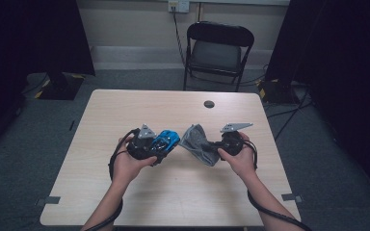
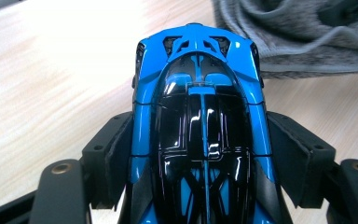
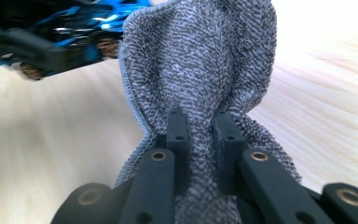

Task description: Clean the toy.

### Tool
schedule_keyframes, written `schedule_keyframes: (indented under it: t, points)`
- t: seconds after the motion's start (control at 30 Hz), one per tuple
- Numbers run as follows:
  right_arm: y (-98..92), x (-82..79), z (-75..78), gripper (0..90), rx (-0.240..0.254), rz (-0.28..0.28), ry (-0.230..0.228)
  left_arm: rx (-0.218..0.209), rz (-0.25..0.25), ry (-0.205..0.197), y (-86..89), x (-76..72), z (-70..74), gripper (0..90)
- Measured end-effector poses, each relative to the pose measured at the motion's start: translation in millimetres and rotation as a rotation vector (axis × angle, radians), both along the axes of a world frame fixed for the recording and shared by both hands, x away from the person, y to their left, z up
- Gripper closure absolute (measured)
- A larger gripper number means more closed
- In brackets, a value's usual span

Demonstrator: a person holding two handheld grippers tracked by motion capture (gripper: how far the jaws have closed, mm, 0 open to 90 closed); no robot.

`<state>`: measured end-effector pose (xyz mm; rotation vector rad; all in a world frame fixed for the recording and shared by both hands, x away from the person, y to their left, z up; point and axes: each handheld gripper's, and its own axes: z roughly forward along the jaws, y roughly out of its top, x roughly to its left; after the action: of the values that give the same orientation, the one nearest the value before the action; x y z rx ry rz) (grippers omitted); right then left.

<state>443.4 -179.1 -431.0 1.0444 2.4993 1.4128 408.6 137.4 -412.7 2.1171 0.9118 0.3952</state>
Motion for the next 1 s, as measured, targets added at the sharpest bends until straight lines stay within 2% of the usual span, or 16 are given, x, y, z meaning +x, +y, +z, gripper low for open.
schedule_keyframes:
  t: [0.2, 0.3, 0.37, 0.53, 0.6, 0.87, 1.0]
  points:
    - [-0.8, 11.8, -4.5, 80.0, 0.005, -0.073, 0.024, -0.007, -0.013, -0.013, -3.7, -2.0, 6.1, 28.2]
    - [0.2, 16.8, -4.9, 80.0, 0.013, -0.092, 0.040, -0.013, -0.021, -0.018, -5.8, -2.7, 8.6, 28.2]
    - [3.2, 18.0, -4.2, 80.0, -0.001, -0.095, 0.035, -0.014, -0.024, -0.023, -7.5, -2.9, 10.4, 28.2]
    - [17.9, 16.7, -3.7, 80.0, 0.000, -0.052, 0.043, -0.033, -0.025, -0.029, -13.8, -0.5, 13.2, 28.2]
    - [25.0, 14.7, -4.5, 80.0, 0.001, -0.028, 0.043, -0.024, -0.026, -0.034, -16.3, 1.5, 14.3, 28.2]
    - [44.8, 4.6, -2.9, 80.1, 0.028, 0.061, 0.046, -0.036, -0.023, -0.013, -23.7, 7.8, 11.4, 28.2]
    - [50.4, 0.9, -1.0, 80.1, 0.023, 0.088, 0.040, -0.037, -0.025, -0.009, -25.6, 10.5, 9.8, 28.2]
